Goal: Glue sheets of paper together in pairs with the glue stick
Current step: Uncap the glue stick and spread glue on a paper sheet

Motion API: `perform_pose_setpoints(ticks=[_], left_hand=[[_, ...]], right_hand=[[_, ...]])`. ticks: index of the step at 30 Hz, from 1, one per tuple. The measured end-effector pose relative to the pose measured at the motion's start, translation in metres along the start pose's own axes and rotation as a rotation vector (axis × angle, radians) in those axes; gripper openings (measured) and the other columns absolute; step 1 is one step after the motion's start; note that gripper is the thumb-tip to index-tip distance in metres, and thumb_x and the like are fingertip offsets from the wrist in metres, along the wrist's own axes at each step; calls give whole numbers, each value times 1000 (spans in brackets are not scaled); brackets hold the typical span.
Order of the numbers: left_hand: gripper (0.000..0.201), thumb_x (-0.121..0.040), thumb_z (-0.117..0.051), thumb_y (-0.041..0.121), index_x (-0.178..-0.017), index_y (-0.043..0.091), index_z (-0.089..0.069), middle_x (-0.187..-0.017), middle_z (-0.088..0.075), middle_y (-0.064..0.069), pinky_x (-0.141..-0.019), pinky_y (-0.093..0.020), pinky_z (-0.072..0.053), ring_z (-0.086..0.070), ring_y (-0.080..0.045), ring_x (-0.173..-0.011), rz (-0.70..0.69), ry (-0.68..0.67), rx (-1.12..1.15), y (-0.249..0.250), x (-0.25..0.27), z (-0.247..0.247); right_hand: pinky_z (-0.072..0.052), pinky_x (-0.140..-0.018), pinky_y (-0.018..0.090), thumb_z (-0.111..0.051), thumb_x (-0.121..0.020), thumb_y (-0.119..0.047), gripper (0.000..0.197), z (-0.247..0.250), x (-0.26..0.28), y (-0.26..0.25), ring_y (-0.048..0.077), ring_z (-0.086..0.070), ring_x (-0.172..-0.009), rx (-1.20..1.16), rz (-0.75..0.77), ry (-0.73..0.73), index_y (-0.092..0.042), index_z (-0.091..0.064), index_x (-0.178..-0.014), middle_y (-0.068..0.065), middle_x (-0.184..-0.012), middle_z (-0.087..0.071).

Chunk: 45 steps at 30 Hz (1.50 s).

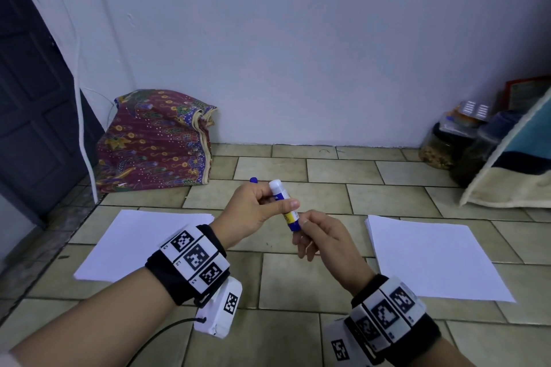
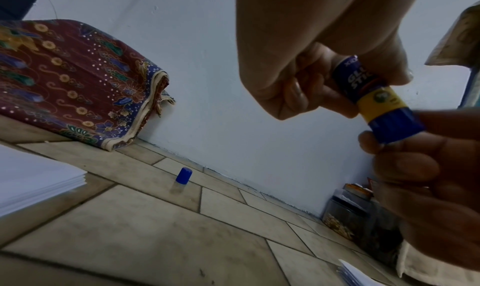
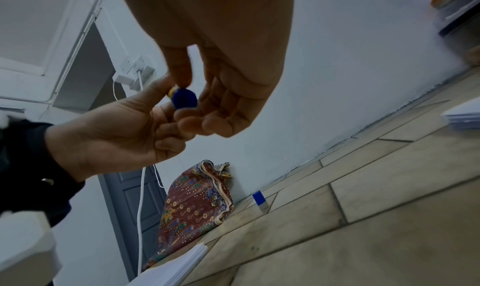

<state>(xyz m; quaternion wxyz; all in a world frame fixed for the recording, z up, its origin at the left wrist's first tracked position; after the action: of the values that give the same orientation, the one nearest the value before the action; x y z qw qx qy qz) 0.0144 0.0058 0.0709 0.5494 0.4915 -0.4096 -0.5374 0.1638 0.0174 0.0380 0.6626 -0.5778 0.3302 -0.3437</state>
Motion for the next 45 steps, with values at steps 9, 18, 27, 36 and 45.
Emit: perform_pose_setpoints(ticks=[9,18,27,36,45], left_hand=[[28,-68,-82,41,-71,15,-72,-75,-59,-16,-73,-30,-43,-52,-22,-73,10,-17,-23,-5,-4,-4],[33,-64,-82,49,-73,18,-75,-57,-60,-1,-59,-22,-37,-44,-8,-56,-7,-33,-184,-11,-1,-9],[45,-81,-71,42,-121,23,-64,-99,-58,15,-70,-16,-38,-50,4,-66,-38,-197,-593,-10,-3,-37],[16,-84,-71,35,-96,25,-69,-105,-67,7,-78,-24,-47,-59,-13,-85,143,-150,-733,-38,-4,23],[49,-78,-78,27,-122,16,-59,-125,-56,-2,-92,-25,-39,-50,-18,-117,292,-18,-835,-66,17,88]], right_hand=[[-40,-54,12,-51,-96,-9,15,1,1,3,4,-53,-52,116,81,-18,-12,-63,-89,-5,-61,-59],[-52,-68,26,-57,-93,-15,12,2,0,8,18,-65,-82,138,-4,-96,-16,-58,-105,5,-93,-67],[-35,-62,32,-53,-90,-12,21,45,-9,25,18,-41,-63,360,-160,138,-13,-41,-72,2,-67,-45],[-33,-54,27,-57,-84,-13,27,149,-2,79,21,-44,-56,660,-605,246,-8,-45,-61,7,-60,-47],[-30,-54,23,-52,-89,-14,21,140,1,83,18,-44,-62,872,-580,139,-4,-48,-72,10,-72,-52]])
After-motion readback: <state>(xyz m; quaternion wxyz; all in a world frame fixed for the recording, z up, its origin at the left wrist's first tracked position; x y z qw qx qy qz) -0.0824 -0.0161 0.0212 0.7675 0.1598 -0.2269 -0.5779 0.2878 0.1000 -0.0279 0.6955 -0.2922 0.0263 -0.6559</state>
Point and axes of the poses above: each hand's wrist, its own x-axis away from the middle knuckle, its own z-axis out of the back of the hand, y = z × x, the point moved 4 cm from there along -x, towards the middle knuckle
